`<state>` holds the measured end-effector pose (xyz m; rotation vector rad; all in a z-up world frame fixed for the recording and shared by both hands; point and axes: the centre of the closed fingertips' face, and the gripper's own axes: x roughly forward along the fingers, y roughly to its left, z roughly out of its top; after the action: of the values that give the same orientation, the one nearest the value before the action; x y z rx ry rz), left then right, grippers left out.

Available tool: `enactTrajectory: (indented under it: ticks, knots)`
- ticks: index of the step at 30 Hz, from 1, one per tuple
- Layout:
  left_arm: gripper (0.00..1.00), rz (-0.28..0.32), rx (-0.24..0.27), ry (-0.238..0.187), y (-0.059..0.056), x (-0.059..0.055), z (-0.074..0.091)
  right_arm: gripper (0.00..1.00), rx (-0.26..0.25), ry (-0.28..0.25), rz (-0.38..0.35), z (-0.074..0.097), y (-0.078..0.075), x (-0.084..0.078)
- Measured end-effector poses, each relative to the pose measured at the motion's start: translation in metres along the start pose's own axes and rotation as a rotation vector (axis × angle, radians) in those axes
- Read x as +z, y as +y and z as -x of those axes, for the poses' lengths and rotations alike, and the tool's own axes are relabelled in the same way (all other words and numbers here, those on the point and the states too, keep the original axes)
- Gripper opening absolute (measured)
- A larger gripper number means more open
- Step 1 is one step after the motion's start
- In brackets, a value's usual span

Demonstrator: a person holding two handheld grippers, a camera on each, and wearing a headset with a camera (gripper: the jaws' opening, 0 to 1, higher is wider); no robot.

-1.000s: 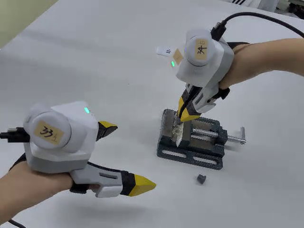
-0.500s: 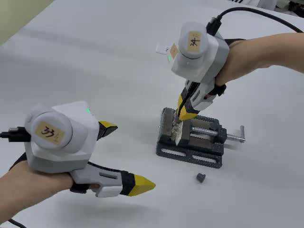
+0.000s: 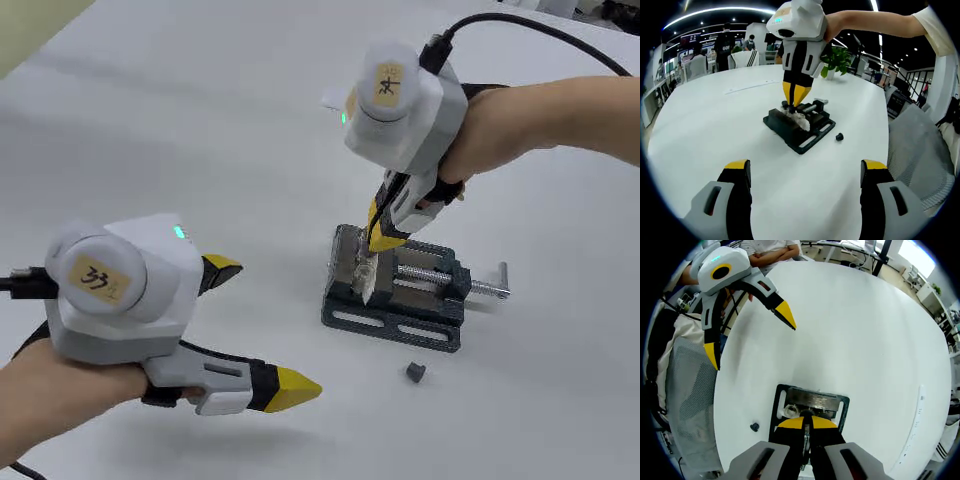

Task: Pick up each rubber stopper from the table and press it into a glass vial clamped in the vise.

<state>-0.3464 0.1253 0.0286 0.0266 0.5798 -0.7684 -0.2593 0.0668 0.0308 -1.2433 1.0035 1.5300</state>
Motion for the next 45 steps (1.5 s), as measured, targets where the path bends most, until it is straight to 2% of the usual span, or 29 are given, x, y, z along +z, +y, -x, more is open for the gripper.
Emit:
enactTrajectory:
  ticks: [8,14,17,23,26,29,30,34,37,41,45]
  knots:
    - [0.9,0.005,0.001,0.003,0.0012,0.0,-0.002,0.0,-0.002,-0.002,-0.01,-0.0004,-0.0005,-0.001]
    - [0.9,0.009,0.006,0.004,0.0031,-0.0007,-0.0012,0.0,0.005,-0.026,-0.043,-0.0021,-0.0032,-0.0029]
    - [0.9,0.01,0.009,0.008,0.0044,-0.0016,-0.0007,0.0,0.021,-0.045,-0.085,-0.002,-0.0023,-0.0036]
    - [0.9,0.01,0.006,0.007,0.0057,-0.0013,-0.002,0.0,0.02,-0.038,-0.077,-0.0032,-0.003,-0.0025]
    - [0.9,0.008,0.005,0.004,0.0057,-0.0007,-0.0031,0.0,0.024,-0.041,-0.101,-0.0031,-0.0032,-0.0019]
    - [0.9,0.006,0.002,0.005,0.0055,-0.0008,-0.0046,0.0,0.011,0.0,-0.089,-0.0041,-0.0015,0.0004]
    - [0.9,0.004,0.0,0.006,0.005,-0.0003,-0.0051,0.0,0.006,0.023,-0.05,-0.0042,-0.0021,0.0003]
    - [0.9,0.004,0.0,0.0,0.0052,0.0013,-0.005,0.0,0.013,0.04,-0.077,-0.0044,-0.0021,0.0013]
    - [0.9,0.006,0.002,-0.001,0.0058,0.0019,-0.0036,0.0,0.012,0.06,-0.054,-0.0048,-0.0036,0.0017]
    - [0.9,0.003,0.008,-0.005,0.0076,0.0027,-0.0007,0.0,0.024,0.061,-0.084,-0.0041,-0.0024,0.0001]
    - [0.9,0.001,0.014,-0.009,0.0085,0.0059,0.0025,0.0,0.034,0.037,-0.096,-0.0032,-0.0039,-0.0021]
